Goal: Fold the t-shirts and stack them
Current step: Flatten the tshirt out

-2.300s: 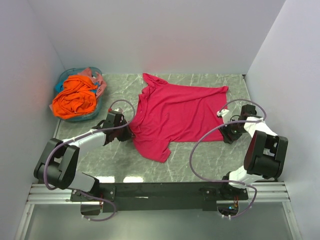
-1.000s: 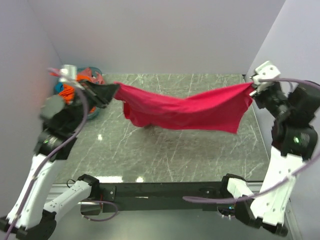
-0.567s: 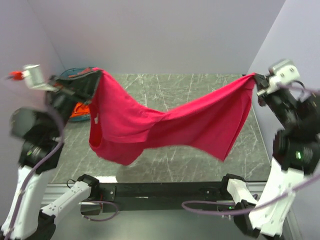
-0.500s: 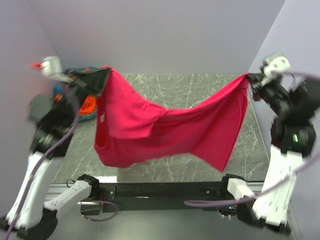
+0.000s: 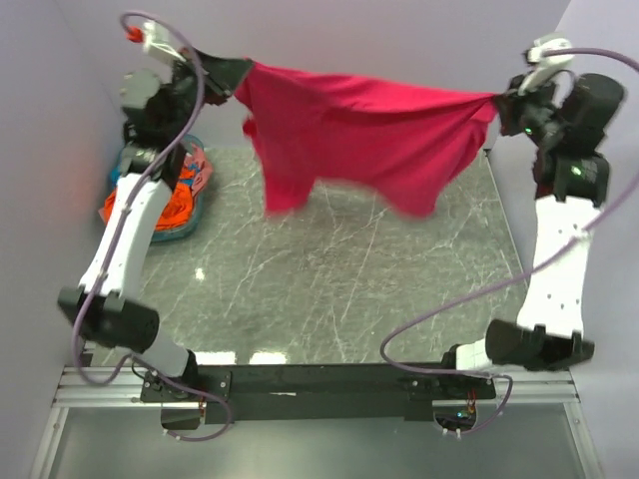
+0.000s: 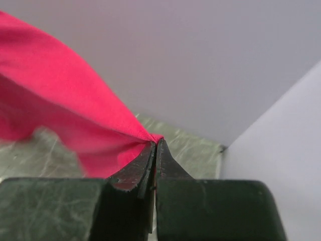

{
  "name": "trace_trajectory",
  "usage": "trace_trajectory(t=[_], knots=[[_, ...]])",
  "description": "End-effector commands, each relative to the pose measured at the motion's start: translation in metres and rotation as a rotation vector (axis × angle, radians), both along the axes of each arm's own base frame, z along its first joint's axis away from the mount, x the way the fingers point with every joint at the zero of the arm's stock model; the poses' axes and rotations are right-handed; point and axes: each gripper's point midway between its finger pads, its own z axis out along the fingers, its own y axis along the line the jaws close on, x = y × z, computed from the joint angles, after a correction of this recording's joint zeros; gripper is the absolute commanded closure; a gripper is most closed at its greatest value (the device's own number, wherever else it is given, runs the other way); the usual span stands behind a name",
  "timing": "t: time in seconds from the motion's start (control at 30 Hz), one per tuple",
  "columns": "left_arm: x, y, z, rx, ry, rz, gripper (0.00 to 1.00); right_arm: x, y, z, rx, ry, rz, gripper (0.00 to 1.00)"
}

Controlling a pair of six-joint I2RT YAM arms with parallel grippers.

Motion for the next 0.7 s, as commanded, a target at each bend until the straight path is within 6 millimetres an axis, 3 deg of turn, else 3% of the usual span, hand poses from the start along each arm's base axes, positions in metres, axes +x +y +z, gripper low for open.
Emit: trace_trajectory(t=[0.0,0.07,0.1,0.17,0.2,0.27,0.3,0.33,0.37,0.4,0.43,0.5,0.53,0.57,0.6,0.67], knots=[[-0.113,0.010,0.112,-0.063,-0.359,-0.063,0.93,-0.054,0.000,0.066,-0.038,-0.230,-0.012,1.00],[-0.122,0.011,0.085,-0.060,-0.310,-0.076,0.92,-0.068,0.007,0.055,-0.076,-0.240,0.015,1.00],[-0.123,0.010,0.071,-0.057,-0.285,-0.079,0.92,-0.061,0.009,0.019,-0.095,-0.176,0.050,1.00],[-0.125,0.008,0.026,-0.057,-0.199,-0.100,0.92,-0.070,0.014,-0.006,-0.129,-0.152,0.080,1.00],[-0.125,0.007,0.009,-0.059,-0.161,-0.106,0.92,-0.066,0.013,-0.041,-0.127,-0.084,0.091,1.00],[-0.120,0.005,-0.050,-0.040,-0.022,-0.113,0.92,-0.074,0.011,-0.069,-0.173,-0.042,0.094,1.00],[-0.121,0.003,-0.071,-0.033,0.027,-0.128,0.92,-0.073,0.008,-0.103,-0.203,0.018,0.098,1.00],[-0.120,0.002,-0.111,-0.025,0.118,-0.132,0.92,-0.075,0.006,-0.120,-0.214,0.046,0.094,1.00],[-0.122,0.001,-0.134,-0.020,0.177,-0.137,0.92,-0.081,0.005,-0.132,-0.234,0.060,0.091,1.00],[-0.126,0.001,-0.152,-0.013,0.213,-0.142,0.92,-0.084,0.002,-0.165,-0.258,0.115,0.098,1.00],[-0.127,0.002,-0.195,-0.003,0.310,-0.138,0.91,-0.086,-0.003,-0.177,-0.269,0.136,0.078,1.00],[-0.131,0.005,-0.238,0.013,0.414,-0.121,0.91,-0.092,-0.004,-0.215,-0.292,0.193,0.092,1.00],[-0.136,0.006,-0.275,0.026,0.496,-0.114,0.91,-0.095,-0.001,-0.229,-0.300,0.215,0.119,1.00],[-0.140,0.007,-0.293,0.031,0.541,-0.114,0.90,-0.102,0.002,-0.261,-0.288,0.289,0.151,1.00],[-0.148,0.007,-0.325,0.034,0.609,-0.117,0.90,-0.107,0.005,-0.277,-0.329,0.311,0.200,1.00],[-0.165,0.003,-0.351,0.021,0.676,-0.165,0.89,-0.126,0.015,-0.313,-0.333,0.411,0.296,1.00]])
